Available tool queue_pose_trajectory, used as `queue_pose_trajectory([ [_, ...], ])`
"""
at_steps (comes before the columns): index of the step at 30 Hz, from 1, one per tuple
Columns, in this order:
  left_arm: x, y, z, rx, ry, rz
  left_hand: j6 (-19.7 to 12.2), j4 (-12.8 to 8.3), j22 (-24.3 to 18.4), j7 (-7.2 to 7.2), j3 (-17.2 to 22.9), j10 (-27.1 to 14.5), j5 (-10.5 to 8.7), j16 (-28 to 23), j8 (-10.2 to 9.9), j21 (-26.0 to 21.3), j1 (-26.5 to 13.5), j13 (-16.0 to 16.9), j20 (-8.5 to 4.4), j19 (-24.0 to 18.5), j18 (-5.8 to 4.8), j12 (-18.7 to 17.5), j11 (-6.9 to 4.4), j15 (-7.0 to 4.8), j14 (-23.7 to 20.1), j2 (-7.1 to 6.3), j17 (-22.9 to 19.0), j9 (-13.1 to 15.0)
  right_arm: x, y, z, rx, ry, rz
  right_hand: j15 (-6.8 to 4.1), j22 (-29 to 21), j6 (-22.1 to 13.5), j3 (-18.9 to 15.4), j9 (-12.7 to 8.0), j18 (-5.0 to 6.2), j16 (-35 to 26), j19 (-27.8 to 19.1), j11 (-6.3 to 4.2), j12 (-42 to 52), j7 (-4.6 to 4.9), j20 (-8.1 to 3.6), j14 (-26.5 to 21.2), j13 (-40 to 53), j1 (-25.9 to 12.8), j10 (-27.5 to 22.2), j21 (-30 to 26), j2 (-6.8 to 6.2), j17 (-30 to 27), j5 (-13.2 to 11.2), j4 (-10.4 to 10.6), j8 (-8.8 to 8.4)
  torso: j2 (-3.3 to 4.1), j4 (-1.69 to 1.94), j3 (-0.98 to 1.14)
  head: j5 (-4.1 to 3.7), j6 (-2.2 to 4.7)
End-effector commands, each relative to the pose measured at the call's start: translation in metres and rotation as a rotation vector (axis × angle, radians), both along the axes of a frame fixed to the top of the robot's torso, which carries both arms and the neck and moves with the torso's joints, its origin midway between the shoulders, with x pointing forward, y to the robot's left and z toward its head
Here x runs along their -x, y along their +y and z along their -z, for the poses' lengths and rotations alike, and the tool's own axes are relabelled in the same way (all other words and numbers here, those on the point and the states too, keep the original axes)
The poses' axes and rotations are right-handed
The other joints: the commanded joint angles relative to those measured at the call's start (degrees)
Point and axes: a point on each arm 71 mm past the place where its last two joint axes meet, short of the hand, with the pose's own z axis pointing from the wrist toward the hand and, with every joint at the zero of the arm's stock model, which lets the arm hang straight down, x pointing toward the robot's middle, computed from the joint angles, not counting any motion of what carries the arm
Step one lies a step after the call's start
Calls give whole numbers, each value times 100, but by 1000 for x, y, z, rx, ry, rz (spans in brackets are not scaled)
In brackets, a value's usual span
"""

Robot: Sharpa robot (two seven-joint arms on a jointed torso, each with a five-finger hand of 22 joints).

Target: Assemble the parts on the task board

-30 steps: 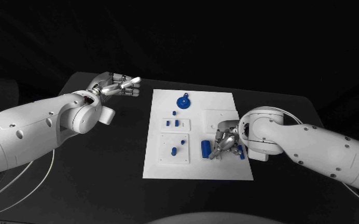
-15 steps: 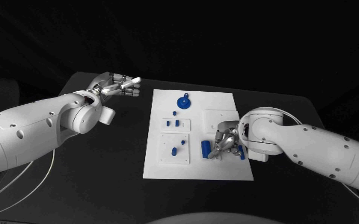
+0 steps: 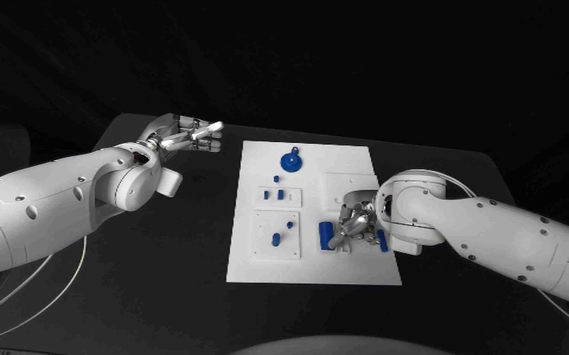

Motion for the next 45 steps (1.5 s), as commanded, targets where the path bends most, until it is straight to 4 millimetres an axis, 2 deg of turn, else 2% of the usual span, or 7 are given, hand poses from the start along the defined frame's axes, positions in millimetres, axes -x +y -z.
queue_pose_trajectory([
  [1,0,-2,-1,4,-3,15,16,-29,-5,9,2,-38,-11,-20,14,-10,20,0,29,-22,-23,3,-11,-19,-39,51,-4,2,-1,-2,1,20,-14,15,-15,388,-9,0,-7,-27,26,275,-7,32,-20,-8,-8,-7,-57,23,29,28,-5,69,64,12,-2,1,0,0,1],
  [12,0,-2,-1,4,-3,15,16,-29,-5,9,2,-38,-11,-20,14,-10,20,0,29,-22,-23,3,-11,-19,-39,51,-4,2,-3,-10,2,-21,-19,62,-1,384,-189,20,-60,-23,23,275,31,-22,58,-1,-14,-54,-61,-1,27,-175,-31,65,233,0,1,-3,1,-20,21],
  [19,0,-1,-2,6,-15,10,30,-95,-4,4,-4,-25,-12,-19,14,-8,0,0,29,-21,-20,4,-15,-20,-32,89,-3,2,-13,-37,1,-96,-35,182,85,391,-590,137,-886,44,30,268,143,110,261,93,-17,-43,113,-5,28,-331,-69,41,280,7,-5,-3,3,-65,43],
  [26,1,1,-3,9,-30,4,60,-239,-2,-5,-43,36,-9,-18,15,-5,-5,1,24,-7,-19,6,-31,-32,6,185,0,2,-25,-72,3,-53,-68,248,87,391,-548,165,-1058,47,25,268,137,111,263,96,-22,-65,294,-30,22,-263,-86,300,-43,4,-5,-20,11,-144,67],
  [32,2,1,-3,11,-33,4,68,-369,-2,-7,-89,61,-9,-18,12,-5,-43,1,18,0,-25,5,-38,-38,32,254,0,1,-27,-97,6,27,-53,265,72,392,-357,120,-1034,28,18,264,109,83,200,82,-22,-101,260,-41,17,-245,-98,203,-143,14,2,-21,16,-198,79],
  [37,2,1,-3,11,-32,5,69,-370,-2,-7,-89,62,-9,-18,12,-5,-44,1,18,0,-25,5,-38,-38,32,254,0,1,-23,-107,9,103,-3,253,90,360,-378,120,-962,9,-104,241,138,-61,205,98,-36,-220,196,-65,-112,-320,-190,-223,93,12,-5,-14,11,-251,86],
  [45,1,1,-3,11,-29,4,69,-389,-2,-7,-97,52,-9,-19,13,-6,-59,0,18,0,-27,4,-36,-39,28,257,0,1,-17,-111,12,157,4,238,80,365,-254,143,-752,-6,-108,264,102,-45,153,84,-23,-240,229,-56,-148,-440,-170,-252,336,11,-2,-5,9,-281,69],
])
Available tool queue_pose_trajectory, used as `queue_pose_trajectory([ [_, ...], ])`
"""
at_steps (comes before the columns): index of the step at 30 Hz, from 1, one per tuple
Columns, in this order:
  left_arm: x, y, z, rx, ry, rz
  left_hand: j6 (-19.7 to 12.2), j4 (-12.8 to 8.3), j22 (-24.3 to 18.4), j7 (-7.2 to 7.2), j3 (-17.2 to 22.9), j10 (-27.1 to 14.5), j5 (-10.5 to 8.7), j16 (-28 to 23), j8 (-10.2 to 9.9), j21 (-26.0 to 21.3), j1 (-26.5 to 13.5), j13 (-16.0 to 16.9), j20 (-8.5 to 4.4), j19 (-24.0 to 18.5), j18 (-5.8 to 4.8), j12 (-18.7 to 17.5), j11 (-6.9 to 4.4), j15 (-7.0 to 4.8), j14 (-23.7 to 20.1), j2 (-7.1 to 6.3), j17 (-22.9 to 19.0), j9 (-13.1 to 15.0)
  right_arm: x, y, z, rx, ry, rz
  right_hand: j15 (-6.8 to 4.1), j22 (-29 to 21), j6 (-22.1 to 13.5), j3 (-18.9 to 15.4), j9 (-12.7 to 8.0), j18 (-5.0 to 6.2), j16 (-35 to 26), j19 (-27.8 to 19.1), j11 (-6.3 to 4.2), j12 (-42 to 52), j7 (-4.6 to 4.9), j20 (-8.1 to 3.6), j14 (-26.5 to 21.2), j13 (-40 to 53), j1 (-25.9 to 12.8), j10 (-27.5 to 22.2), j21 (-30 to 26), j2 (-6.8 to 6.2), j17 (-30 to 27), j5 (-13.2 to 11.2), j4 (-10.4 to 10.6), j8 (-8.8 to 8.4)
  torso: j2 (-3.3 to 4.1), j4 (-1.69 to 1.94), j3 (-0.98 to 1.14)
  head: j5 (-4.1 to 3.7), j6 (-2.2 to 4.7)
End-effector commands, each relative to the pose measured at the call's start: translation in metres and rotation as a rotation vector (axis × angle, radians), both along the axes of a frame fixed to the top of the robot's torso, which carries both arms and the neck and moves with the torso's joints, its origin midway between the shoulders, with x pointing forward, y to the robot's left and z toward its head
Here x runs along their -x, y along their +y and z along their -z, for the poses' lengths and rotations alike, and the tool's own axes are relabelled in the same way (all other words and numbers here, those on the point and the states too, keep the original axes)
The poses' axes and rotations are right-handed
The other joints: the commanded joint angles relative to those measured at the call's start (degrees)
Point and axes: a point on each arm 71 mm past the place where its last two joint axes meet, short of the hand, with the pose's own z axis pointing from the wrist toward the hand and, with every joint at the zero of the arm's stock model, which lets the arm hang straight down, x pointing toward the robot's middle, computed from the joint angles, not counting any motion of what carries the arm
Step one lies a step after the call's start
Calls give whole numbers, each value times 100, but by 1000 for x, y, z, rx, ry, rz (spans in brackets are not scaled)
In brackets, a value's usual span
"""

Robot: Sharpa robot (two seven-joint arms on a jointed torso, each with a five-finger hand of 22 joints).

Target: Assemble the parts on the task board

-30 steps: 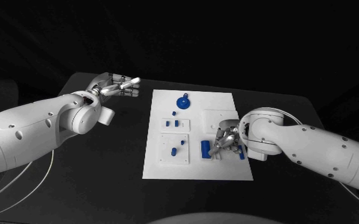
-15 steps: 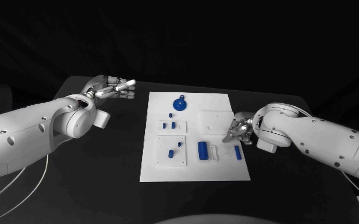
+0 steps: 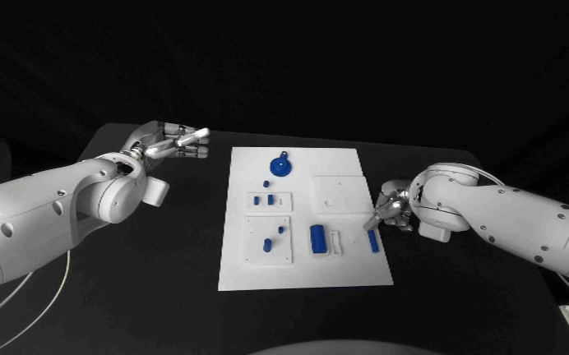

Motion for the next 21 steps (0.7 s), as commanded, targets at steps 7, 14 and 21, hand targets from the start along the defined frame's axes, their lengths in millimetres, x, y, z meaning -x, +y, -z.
queue_pose_trajectory([
  [7,0,0,-1,5,-10,4,27,-52,-2,-7,1,30,-9,-19,13,-6,-26,1,18,-2,-27,4,-14,-17,6,46,0,1,7,-2,3,98,42,-57,-11,370,114,-15,519,-30,-6,287,-57,-1,-49,1,15,-5,-30,-15,-11,-185,43,-63,306,2,0,9,-14,-39,-23],
  [14,0,0,-1,4,-6,5,24,-41,-3,-5,7,25,-9,-19,13,-7,-29,0,18,-5,-28,4,-13,-15,2,37,0,1,13,1,7,123,66,-94,-12,365,85,-101,663,-39,-25,283,-47,-41,-36,-9,9,-14,-252,-17,-31,-413,55,-96,655,6,-2,13,-10,-44,-31],
  [21,0,1,0,3,-2,5,17,-19,-3,-4,18,20,-9,-19,13,-8,-28,1,19,-8,-27,5,-12,-14,-2,23,0,1,16,3,10,148,75,-119,-15,362,65,-198,746,-46,-57,285,-47,-88,-28,-14,15,-9,-210,-21,-54,-499,72,-97,887,4,2,7,-11,-44,-44],
])
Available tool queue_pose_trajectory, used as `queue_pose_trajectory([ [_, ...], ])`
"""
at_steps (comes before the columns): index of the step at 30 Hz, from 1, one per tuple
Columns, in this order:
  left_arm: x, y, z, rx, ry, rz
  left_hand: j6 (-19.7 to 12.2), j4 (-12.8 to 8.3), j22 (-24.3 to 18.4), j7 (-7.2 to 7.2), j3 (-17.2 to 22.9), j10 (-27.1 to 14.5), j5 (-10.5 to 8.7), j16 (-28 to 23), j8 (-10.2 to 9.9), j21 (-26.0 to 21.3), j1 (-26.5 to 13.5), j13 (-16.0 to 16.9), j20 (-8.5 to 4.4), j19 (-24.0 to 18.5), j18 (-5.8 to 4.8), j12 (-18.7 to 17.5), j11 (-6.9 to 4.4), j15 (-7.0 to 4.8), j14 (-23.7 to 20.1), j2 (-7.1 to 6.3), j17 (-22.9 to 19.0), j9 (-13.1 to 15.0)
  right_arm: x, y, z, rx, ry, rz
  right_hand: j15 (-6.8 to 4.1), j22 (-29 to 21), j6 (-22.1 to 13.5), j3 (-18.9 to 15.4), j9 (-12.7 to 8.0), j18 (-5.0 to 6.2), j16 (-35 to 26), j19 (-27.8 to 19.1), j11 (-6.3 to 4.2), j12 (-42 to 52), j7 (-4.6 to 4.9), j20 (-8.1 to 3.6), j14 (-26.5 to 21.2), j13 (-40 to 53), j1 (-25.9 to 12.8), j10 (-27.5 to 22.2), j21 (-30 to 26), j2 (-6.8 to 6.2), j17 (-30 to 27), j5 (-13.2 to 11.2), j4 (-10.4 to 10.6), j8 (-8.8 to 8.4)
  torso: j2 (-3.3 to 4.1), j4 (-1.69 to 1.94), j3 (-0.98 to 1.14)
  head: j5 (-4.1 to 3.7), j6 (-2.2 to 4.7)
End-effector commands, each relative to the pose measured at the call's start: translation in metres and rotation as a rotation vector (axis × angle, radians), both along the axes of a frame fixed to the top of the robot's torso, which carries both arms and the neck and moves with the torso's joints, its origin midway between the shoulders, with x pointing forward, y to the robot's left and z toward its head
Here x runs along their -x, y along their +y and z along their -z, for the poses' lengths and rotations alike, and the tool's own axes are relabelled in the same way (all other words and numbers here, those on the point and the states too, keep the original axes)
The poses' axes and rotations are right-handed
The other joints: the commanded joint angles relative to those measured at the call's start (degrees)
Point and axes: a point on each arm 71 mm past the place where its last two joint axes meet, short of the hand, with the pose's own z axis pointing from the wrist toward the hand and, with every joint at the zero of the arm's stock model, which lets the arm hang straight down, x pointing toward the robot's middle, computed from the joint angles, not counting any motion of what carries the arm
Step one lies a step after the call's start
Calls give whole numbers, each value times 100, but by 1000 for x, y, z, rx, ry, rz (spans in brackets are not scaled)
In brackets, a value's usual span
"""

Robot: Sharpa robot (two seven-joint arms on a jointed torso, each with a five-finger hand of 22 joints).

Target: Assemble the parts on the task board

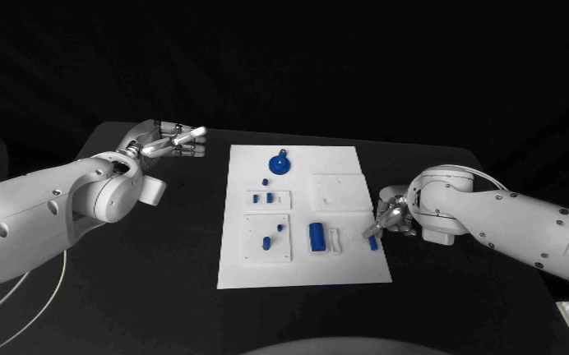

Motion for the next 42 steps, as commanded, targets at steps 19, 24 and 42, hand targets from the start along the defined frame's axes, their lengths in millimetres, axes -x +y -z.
queue_pose_trajectory([
  [19,1,-1,0,4,1,10,17,12,-3,-4,18,20,-9,-19,13,-8,-29,1,19,-8,-28,4,-12,-14,-2,23,0,1,12,16,16,72,0,-61,-5,388,-50,547,-350,-25,-10,281,-20,64,46,8,21,74,504,-43,26,434,45,459,-1374,-28,1,2,-4,17,-24],
  [24,1,0,0,3,3,10,7,32,-3,-1,26,17,-9,-19,12,-6,-20,0,20,-9,-28,4,-11,-14,0,17,0,1,12,19,17,73,-15,-59,9,396,-108,683,-623,-8,-4,279,1,81,99,22,18,79,471,-72,52,559,43,644,-1669,-26,2,3,-1,24,-18],
  [42,1,2,0,2,7,9,-6,40,-2,3,27,17,-9,-19,12,-6,-22,0,19,-8,-27,4,-10,-15,1,19,0,1,16,37,11,-54,-60,-20,36,422,-432,1809,-1788,90,32,254,56,107,316,53,-13,38,90,-130,189,526,47,2699,-2129,-25,3,-2,3,58,-18],
])
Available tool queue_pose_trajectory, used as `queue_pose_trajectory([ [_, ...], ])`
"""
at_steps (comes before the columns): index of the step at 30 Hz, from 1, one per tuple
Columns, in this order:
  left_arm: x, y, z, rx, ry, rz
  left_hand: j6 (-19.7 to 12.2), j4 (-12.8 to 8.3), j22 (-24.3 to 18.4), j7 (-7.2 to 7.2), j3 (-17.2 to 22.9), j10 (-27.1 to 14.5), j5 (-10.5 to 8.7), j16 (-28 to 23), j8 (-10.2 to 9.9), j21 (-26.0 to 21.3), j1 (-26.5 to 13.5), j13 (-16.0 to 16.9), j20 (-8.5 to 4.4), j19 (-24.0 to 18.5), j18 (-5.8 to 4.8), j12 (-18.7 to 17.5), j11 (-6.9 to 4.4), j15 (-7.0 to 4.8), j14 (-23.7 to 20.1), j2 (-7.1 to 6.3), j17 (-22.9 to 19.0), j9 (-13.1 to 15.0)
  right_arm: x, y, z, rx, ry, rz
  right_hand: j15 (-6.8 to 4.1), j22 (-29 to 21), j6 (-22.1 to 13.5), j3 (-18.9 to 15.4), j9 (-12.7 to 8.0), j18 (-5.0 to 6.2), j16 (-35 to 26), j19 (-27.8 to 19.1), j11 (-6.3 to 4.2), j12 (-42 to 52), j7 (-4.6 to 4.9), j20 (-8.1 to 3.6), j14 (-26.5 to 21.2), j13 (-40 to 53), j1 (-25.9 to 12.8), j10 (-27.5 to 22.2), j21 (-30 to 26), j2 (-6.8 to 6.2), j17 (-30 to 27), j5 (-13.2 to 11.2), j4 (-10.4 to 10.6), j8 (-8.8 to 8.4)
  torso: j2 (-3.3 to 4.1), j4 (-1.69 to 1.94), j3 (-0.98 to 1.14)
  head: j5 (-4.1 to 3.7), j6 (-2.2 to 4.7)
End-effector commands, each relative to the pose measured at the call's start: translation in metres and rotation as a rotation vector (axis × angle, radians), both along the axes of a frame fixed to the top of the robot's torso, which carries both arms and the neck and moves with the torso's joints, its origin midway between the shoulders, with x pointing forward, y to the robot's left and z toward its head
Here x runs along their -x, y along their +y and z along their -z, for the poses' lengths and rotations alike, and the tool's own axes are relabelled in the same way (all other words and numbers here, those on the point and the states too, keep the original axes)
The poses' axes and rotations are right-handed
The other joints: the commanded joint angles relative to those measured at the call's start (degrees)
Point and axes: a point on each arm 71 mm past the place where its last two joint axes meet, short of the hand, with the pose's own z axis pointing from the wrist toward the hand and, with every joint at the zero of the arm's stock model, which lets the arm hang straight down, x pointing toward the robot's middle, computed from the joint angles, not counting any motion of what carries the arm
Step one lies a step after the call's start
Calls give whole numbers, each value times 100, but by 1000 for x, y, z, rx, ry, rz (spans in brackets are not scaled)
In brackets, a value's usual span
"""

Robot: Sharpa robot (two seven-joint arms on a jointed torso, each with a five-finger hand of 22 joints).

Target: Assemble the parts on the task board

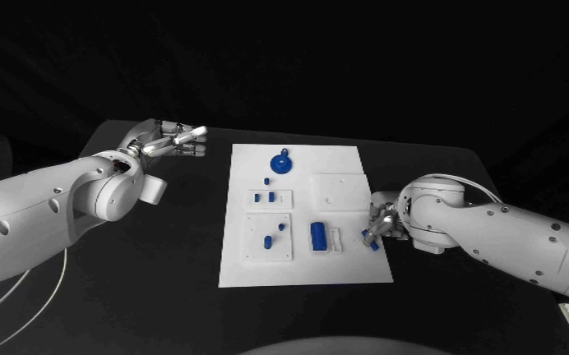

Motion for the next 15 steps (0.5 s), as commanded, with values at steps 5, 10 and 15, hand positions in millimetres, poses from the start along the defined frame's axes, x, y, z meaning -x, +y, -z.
queue_pose_trajectory([
  [5,0,-2,-1,6,1,15,-6,23,-2,2,11,18,-9,-19,12,-6,-22,1,19,-8,-27,4,-10,-15,1,19,0,1,7,8,4,-148,24,76,-11,425,-192,1182,-3771,89,39,221,-47,17,90,19,-11,-11,-135,-1,87,-77,5,497,-492,43,-2,-1,-5,-2,-9],
  [10,0,-2,0,5,3,15,-6,23,-2,2,11,18,-9,-19,12,-6,-22,1,19,-8,-27,4,-10,-15,1,19,0,1,6,9,0,-231,27,125,-21,425,-187,1238,-3774,96,29,207,-52,-1,89,9,-17,-26,-160,-7,124,-126,-1,747,-494,43,-1,2,-4,2,-11],
  [15,0,-1,0,5,5,17,-6,23,-2,2,11,18,-9,-19,12,-6,-22,1,19,-8,-27,4,-10,-15,1,19,0,1,6,14,-5,-304,30,151,-24,422,-183,1238,-3774,101,24,198,-53,-4,88,6,-18,-30,-165,-7,126,-137,-4,792,-491,43,-1,0,-4,16,-11],
])
